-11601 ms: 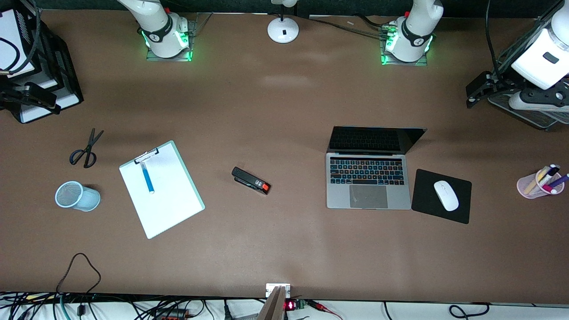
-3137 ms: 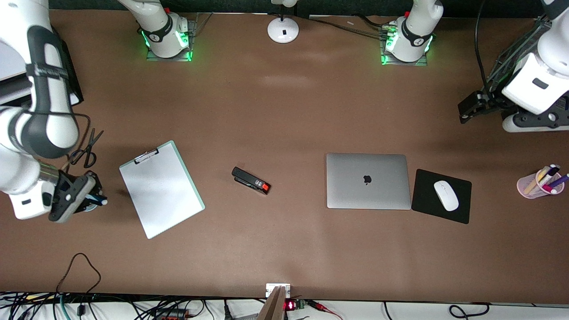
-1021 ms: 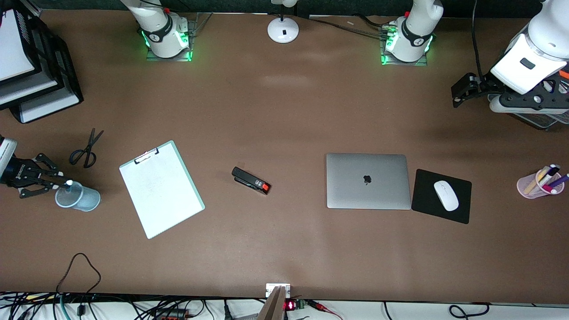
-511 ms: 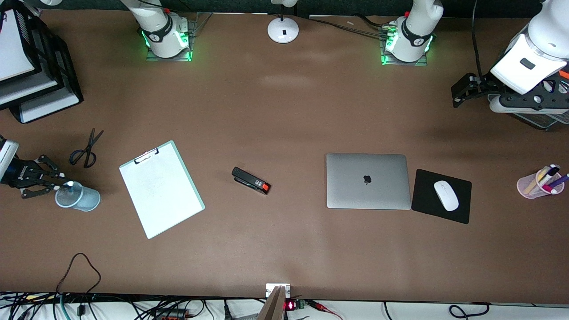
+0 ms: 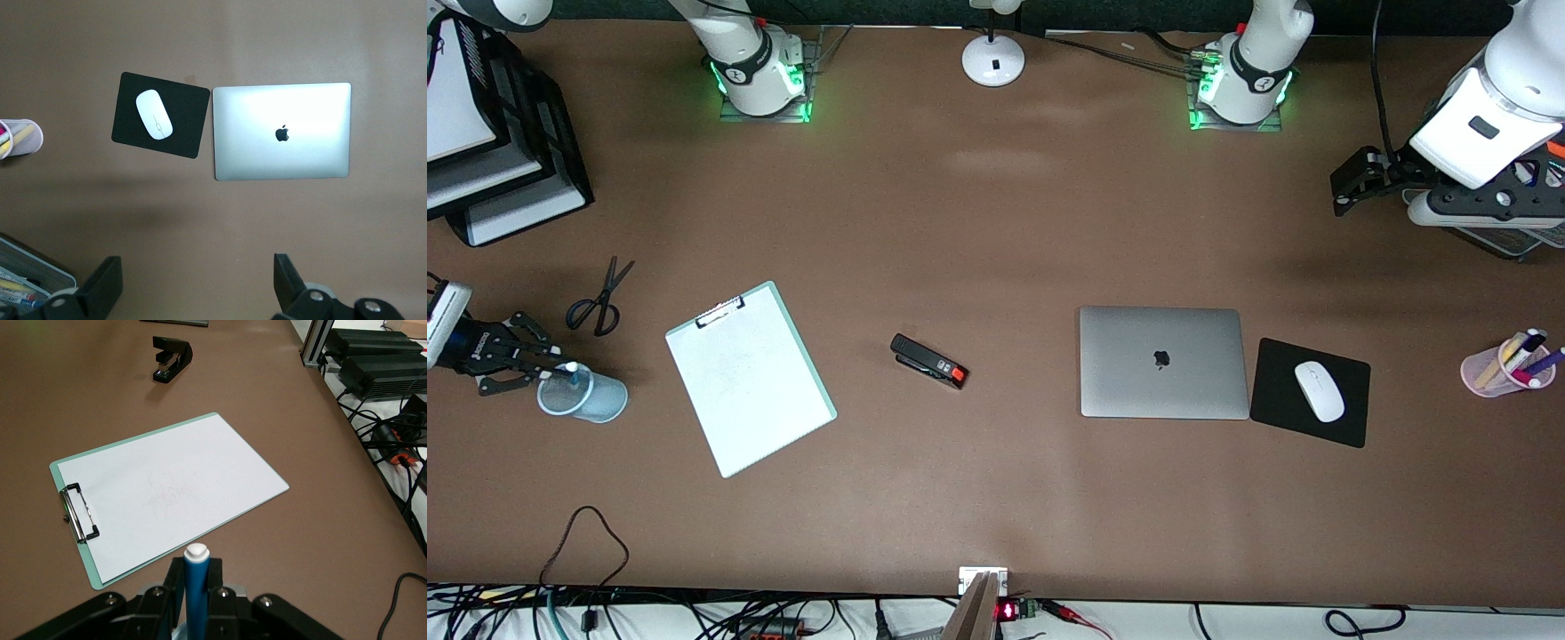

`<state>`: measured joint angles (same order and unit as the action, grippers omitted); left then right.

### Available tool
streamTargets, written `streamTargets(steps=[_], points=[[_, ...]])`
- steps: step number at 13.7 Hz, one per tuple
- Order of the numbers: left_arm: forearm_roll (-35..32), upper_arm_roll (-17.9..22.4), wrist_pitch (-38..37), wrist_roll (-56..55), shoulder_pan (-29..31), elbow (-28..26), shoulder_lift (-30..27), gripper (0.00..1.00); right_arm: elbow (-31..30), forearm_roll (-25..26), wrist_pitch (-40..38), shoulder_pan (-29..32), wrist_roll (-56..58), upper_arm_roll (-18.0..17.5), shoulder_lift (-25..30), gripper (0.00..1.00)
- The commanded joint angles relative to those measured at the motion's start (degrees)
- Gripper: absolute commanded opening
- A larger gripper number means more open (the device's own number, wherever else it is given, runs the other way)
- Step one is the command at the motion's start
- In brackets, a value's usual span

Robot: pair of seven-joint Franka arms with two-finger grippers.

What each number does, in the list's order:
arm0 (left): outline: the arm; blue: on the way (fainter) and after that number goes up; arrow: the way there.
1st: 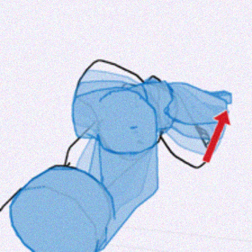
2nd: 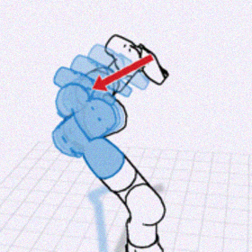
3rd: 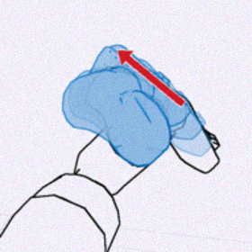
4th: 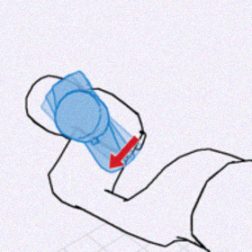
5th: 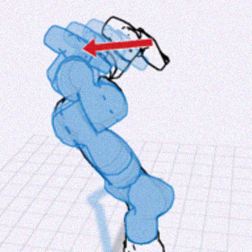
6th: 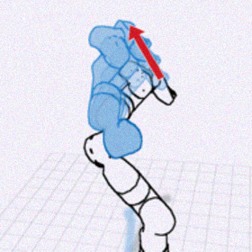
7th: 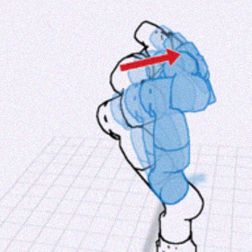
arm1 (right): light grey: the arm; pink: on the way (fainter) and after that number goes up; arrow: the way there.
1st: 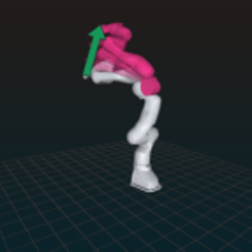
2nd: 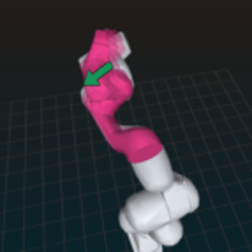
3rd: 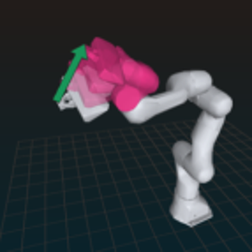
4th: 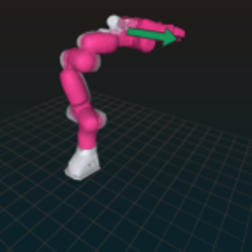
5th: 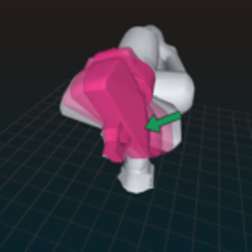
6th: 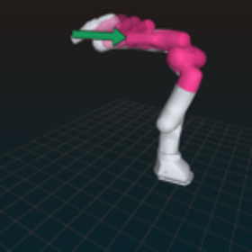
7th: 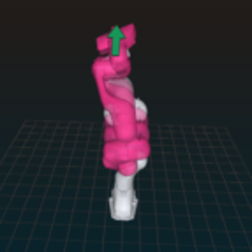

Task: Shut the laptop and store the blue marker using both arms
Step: 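Carry the blue marker over the mesh cup with the right gripper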

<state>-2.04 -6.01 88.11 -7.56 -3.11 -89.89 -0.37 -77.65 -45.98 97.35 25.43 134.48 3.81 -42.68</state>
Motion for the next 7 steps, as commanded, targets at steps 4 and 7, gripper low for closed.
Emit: streamTargets(steps=[4, 7], points=[[0.9, -0.1, 0.0, 1.1, 0.6, 0.3, -0.9, 1.0, 4.2, -1.5, -0.7, 1.5, 1.7, -0.8, -4.1, 0.0], [0.9, -0.1, 0.0, 1.1, 0.6, 0.1, -0.9, 1.0, 5.5, -1.5, -0.3, 2.2, 1.8, -0.8, -5.6, 0.0]])
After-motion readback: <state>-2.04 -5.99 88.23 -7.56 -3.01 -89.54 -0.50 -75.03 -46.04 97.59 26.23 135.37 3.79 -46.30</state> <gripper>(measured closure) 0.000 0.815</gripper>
